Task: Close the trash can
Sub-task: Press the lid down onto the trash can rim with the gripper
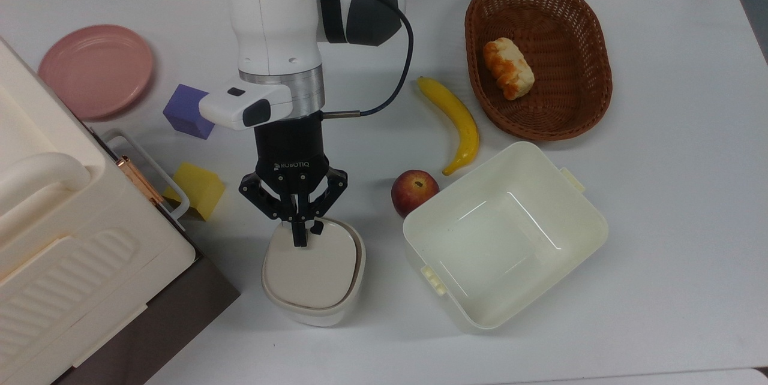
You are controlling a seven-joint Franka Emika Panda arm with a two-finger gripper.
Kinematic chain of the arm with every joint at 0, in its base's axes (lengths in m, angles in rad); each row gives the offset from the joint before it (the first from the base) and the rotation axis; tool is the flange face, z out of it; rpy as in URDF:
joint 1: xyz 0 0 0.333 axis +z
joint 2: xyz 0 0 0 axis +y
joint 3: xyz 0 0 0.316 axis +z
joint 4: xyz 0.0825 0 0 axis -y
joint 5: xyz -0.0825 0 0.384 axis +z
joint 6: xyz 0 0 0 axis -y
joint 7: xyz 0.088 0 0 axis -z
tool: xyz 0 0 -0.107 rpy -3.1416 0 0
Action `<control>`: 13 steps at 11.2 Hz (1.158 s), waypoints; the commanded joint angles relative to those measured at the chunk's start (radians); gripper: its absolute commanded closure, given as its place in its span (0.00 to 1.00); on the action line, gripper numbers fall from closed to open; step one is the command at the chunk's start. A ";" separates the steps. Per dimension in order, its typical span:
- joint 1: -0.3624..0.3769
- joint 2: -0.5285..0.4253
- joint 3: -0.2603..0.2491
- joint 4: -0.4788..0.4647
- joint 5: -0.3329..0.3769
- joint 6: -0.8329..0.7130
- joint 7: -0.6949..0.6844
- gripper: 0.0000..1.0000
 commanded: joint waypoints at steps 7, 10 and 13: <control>0.006 -0.079 -0.001 -0.131 -0.012 0.013 -0.032 0.95; 0.009 -0.079 -0.002 -0.160 -0.012 0.011 -0.045 0.95; 0.023 -0.053 -0.004 -0.168 -0.014 0.013 -0.043 0.95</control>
